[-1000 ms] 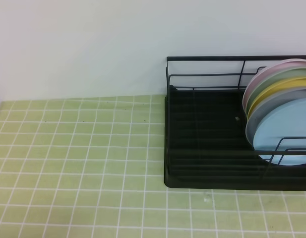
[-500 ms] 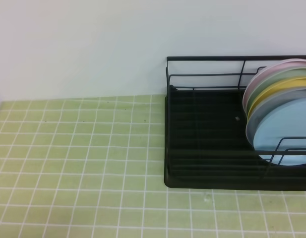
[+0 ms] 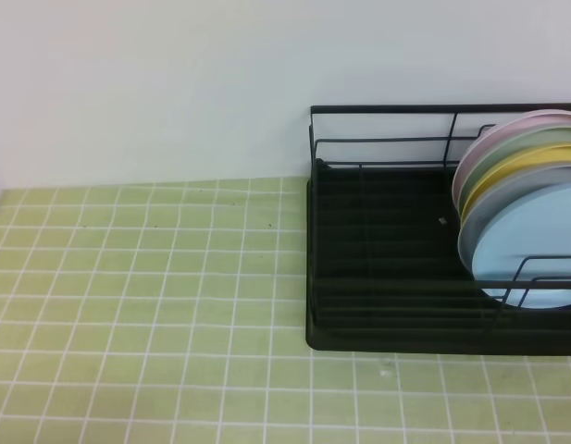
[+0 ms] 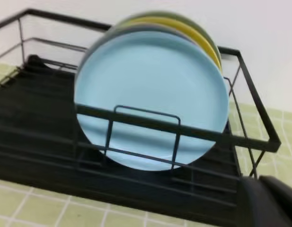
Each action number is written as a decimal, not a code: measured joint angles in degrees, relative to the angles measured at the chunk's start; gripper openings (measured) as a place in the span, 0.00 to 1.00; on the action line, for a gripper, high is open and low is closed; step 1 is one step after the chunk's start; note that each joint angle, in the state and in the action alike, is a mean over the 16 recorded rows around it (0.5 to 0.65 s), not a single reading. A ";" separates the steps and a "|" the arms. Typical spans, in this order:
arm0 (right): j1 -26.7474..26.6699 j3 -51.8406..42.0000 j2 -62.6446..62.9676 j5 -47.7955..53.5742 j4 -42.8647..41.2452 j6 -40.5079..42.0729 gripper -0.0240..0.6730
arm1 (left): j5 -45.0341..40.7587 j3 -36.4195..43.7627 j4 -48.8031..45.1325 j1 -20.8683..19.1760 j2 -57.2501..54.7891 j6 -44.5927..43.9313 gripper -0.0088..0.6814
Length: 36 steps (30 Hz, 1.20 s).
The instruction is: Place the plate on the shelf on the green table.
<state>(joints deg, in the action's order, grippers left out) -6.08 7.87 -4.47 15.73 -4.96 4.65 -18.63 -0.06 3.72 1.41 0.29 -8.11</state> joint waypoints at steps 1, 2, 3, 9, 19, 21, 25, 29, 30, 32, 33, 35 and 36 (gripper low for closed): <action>0.15 -1.72 1.27 -0.53 0.11 0.03 0.03 | 0.00 0.00 -0.02 0.00 0.00 0.00 0.01; 0.25 -3.19 2.35 -0.91 0.15 0.06 0.03 | 0.00 0.00 -0.03 0.00 0.00 0.00 0.01; 0.33 -4.43 3.28 -1.22 0.12 0.09 0.03 | 0.00 0.00 -0.04 0.00 0.00 0.00 0.01; 0.49 -8.59 5.73 -1.72 0.18 0.20 0.03 | 0.00 0.00 -0.06 0.00 0.00 0.00 0.01; 0.49 -9.94 6.29 1.07 3.53 0.20 0.03 | 0.00 0.00 -0.07 0.00 0.00 0.00 0.01; 0.49 -10.02 6.27 1.61 4.67 0.17 0.03 | 0.00 0.00 -0.07 0.00 0.00 0.00 0.01; 0.49 -10.02 6.24 2.13 6.61 0.17 0.03 | 0.00 0.00 -0.07 0.00 0.00 0.00 0.01; 0.50 -10.02 6.22 2.10 8.02 0.17 0.03 | 0.00 0.00 -0.07 0.00 0.00 0.00 0.01; 0.54 -10.02 6.21 2.10 8.25 0.17 0.03 | 0.00 0.00 -0.07 0.00 0.00 0.00 0.01; 0.74 -10.02 6.20 2.07 8.50 0.17 0.03 | 0.00 0.00 -0.07 0.00 0.00 0.00 0.01; 0.91 -10.02 6.20 2.05 8.54 0.17 0.03 | 0.00 0.00 -0.07 0.00 0.00 0.00 0.01; 1.39 -10.02 6.20 2.02 8.55 0.17 0.03 | 0.00 0.00 -0.07 0.00 0.00 0.00 0.01; 1.67 -10.02 6.20 2.01 8.55 0.17 0.03 | 0.00 0.00 -0.07 0.00 0.00 0.00 0.01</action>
<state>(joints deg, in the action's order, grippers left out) -4.41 -2.15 1.73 17.74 3.60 4.82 -18.63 -0.06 3.65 1.41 0.29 -8.11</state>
